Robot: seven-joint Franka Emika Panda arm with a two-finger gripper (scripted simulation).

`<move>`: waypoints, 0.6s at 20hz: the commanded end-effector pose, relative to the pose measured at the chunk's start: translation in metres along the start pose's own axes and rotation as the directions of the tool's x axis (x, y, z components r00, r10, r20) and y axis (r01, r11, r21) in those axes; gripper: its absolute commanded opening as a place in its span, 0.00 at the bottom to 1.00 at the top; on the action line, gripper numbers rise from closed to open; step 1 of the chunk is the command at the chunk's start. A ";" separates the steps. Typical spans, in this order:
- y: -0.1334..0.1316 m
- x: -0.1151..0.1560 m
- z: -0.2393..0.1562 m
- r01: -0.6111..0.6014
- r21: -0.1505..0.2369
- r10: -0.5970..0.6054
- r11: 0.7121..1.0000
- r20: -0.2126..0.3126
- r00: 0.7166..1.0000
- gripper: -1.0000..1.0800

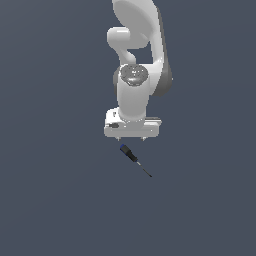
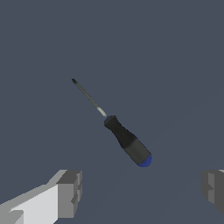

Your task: Pick up the object and move it to a goal position.

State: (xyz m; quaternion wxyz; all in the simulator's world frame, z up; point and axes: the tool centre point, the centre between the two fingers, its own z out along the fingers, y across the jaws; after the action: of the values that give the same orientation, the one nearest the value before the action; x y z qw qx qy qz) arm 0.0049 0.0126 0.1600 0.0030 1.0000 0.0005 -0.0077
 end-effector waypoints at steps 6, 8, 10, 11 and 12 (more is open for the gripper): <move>-0.014 0.006 -0.006 0.022 0.005 -0.022 1.000 -0.017 1.000 0.96; -0.025 0.011 -0.011 0.039 0.009 -0.039 0.999 -0.030 0.999 0.96; -0.031 0.014 -0.014 0.049 0.012 -0.049 0.999 -0.037 0.998 0.96; -0.033 0.014 -0.014 0.052 0.012 -0.051 0.999 -0.039 0.998 0.96; -0.033 0.014 -0.014 0.052 0.012 -0.051 0.999 -0.039 0.998 0.96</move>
State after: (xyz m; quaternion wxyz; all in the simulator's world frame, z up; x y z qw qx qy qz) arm 0.0184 0.0441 0.1729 -0.0034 0.9996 0.0251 0.0104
